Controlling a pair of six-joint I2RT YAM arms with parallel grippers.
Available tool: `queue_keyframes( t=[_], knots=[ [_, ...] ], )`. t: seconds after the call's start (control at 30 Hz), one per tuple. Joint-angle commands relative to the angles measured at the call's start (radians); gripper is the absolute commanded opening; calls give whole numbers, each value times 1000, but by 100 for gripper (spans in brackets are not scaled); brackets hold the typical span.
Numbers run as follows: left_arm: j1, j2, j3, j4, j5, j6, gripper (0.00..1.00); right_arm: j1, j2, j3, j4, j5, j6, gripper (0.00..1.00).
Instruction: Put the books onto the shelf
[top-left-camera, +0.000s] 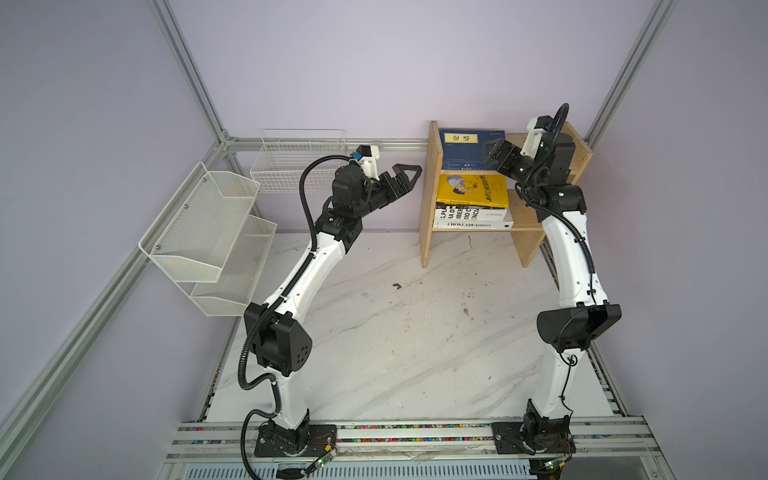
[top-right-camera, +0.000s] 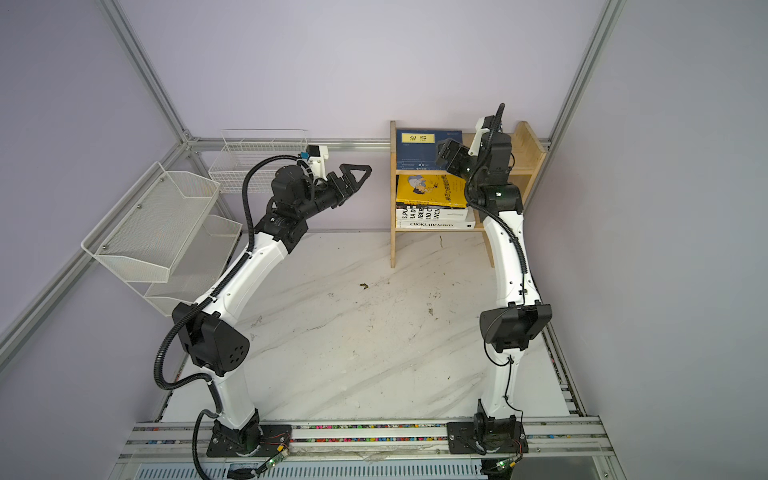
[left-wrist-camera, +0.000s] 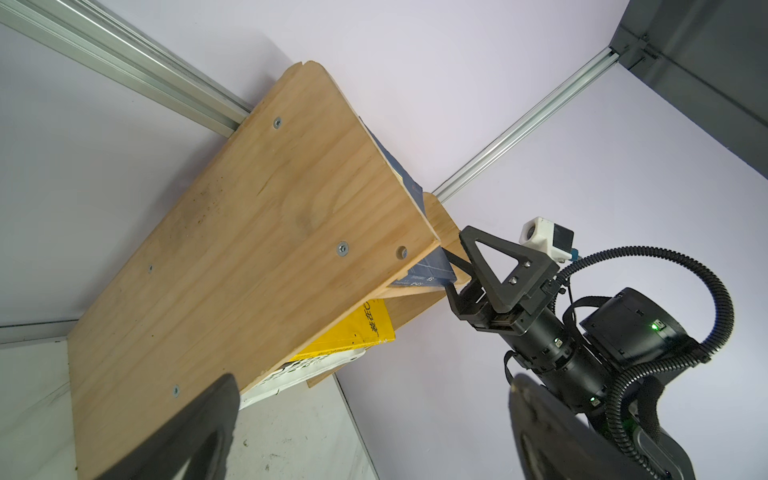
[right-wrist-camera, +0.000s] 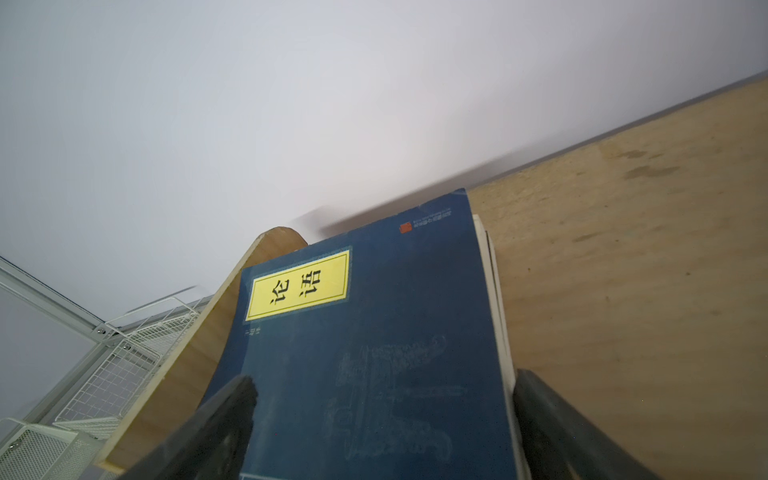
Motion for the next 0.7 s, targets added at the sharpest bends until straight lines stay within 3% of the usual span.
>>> queue_keyframes(
  t=[0.0, 0.1, 0.2, 0.37, 0.57, 0.67],
  knots=[
    [10, -60, -44, 31, 16, 16, 100, 15, -2, -17, 15, 4, -28, 97],
    [16, -66, -54, 31, 15, 16, 100, 16, -7, -17, 5, 28, -43, 97],
    [23, -85, -79, 29, 14, 23, 99, 16, -44, -28, 15, 129, -90, 97],
    [49, -162, -151, -27, 5, 107, 100, 16, -213, -170, 114, 297, -209, 97],
    [85, -308, -344, -135, -25, 257, 100, 16, -503, -536, 204, 321, -215, 98],
    [90, -404, -495, -213, -153, 369, 100, 15, -669, -806, 255, 340, -189, 97]
  ],
)
